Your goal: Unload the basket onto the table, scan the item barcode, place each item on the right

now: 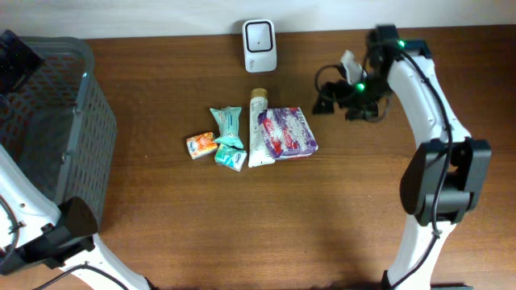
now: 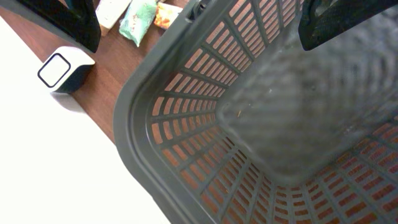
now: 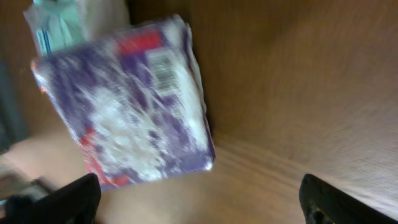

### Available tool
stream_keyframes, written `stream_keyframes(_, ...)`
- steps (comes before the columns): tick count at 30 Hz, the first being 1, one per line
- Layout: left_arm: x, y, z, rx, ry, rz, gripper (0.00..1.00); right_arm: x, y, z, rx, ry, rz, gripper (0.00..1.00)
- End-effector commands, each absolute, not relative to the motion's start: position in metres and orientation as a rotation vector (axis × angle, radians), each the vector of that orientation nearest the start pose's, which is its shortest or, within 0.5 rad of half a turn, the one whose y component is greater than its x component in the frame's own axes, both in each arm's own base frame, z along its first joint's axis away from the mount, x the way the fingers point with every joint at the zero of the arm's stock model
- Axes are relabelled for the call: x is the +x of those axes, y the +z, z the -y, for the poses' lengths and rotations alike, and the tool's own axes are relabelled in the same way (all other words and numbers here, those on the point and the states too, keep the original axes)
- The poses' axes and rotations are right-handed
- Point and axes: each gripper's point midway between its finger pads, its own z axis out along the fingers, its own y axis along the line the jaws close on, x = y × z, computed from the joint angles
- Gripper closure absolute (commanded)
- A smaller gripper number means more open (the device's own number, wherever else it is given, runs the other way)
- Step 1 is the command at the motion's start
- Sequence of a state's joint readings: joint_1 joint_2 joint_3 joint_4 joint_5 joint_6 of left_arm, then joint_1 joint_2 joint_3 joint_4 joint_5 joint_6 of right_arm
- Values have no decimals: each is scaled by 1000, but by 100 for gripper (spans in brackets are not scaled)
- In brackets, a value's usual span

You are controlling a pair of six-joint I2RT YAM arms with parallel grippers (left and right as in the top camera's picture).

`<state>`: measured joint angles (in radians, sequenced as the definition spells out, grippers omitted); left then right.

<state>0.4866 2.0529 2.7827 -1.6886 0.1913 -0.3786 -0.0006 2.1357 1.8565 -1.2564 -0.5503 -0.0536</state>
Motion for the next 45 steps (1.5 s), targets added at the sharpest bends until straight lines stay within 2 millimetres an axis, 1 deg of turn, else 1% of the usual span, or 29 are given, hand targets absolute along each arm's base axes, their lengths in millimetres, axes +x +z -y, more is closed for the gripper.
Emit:
stream_keyframes(1, 388, 364, -168, -975, -199, -2295, 1, 407, 79, -104, -71, 1287, -2796, 13)
stream_keyframes(2, 388, 364, -168, -975, -199, -2295, 1, 403, 63, -112, -44, 1367, -2744, 14)
stream_keyframes(4, 388, 364, -168, -975, -199, -2295, 1, 402, 49, -128, 1, 1447, -2691, 14)
stream_keyframes(6, 388, 364, -168, -975, -199, -2295, 1, 395, 36, -147, -13, 1453, -2701, 25)
stream_keyframes(7, 388, 364, -168, -975, -199, -2295, 1, 394, 34, -157, -30, 1456, -2701, 41)
stream_keyframes(8, 388, 364, -168, -975, -199, -2295, 1, 394, 34, -167, -79, 1452, -2695, 80)
stream_keyframes(9, 388, 364, -168, -975, -199, -2295, 1, 394, 32, -169, -75, 1427, -2712, 96)
stream_keyframes(11, 388, 364, -168, -975, -199, -2295, 1, 402, 34, -155, 12, 1339, -2754, 96)
stream_keyframes(12, 388, 364, -168, -975, -199, -2295, 1, 409, 48, -136, 51, 1214, -2787, 96)
stream_keyframes(14, 388, 364, -168, -975, -199, -2295, 1, 416, 80, -106, -2, 903, -2839, 96)
stream_keyframes(16, 388, 364, -168, -975, -199, -2295, 1, 414, 106, -80, -65, 564, -2883, 96)
stream_keyframes(18, 388, 364, -168, -975, -199, -2295, 1, 405, 101, -78, -133, 454, -2926, 96)
stream_keyframes(20, 388, 364, -168, -975, -199, -2295, 1, 397, 87, -93, -502, 435, -2900, 96)
stream_keyframes(22, 388, 364, -168, -975, -199, -2295, 1, 397, 85, -98, -673, 421, -2853, 96)
stream_keyframes(23, 388, 364, -168, -975, -199, -2295, 1, 404, 86, -99, -683, 411, -2821, 81)
stream_keyframes(24, 388, 364, -168, -975, -199, -2295, 1, 406, 87, -99, -578, 421, -2843, 42)
stream_keyframes(25, 388, 364, -168, -975, -199, -2295, 1, 407, 90, -99, -444, 437, -2877, 39)
stream_keyframes(26, 388, 364, -168, -975, -199, -2295, 1, 404, 99, -98, -270, 457, -2932, 9)
stream_keyframes(28, 388, 364, -168, -975, -199, -2295, 1, 398, 109, -92, -7, 477, -3000, 1)
stream_keyframes(29, 388, 364, -168, -975, -199, -2295, 1, 392, 108, -87, 105, 482, -3031, 1)
stream_keyframes(31, 388, 364, -168, -975, -199, -2295, 1, 369, 99, -78, 200, 478, -3130, 1)
stream_keyframes(33, 388, 364, -168, -975, -199, -2295, 1, 354, 75, -78, 298, 505, -3177, 1)
stream_keyframes(36, 388, 364, -168, -975, -199, -2295, 1, 350, 53, -100, 388, 737, -3135, 1)
stream_keyframes(37, 388, 364, -168, -975, -199, -2295, 1, 350, 51, -100, 425, 740, -3132, 1)
stream_keyframes(39, 388, 364, -168, -975, -199, -2295, 1, 364, 40, -101, 589, 749, -3057, 3)
stream_keyframes(40, 388, 364, -168, -975, -199, -2295, 1, 371, 38, -102, 591, 755, -3022, 11)
stream_keyframes(41, 388, 364, -168, -975, -199, -2295, 1, 378, 36, -102, 597, 761, -2993, 24)
stream_keyframes(43, 388, 364, -168, -975, -199, -2295, 1, 386, 34, -103, 576, 766, -2963, 32)
stream_keyframes(45, 388, 364, -168, -975, -199, -2295, 1, 390, 32, -109, 478, 767, -2954, 58)
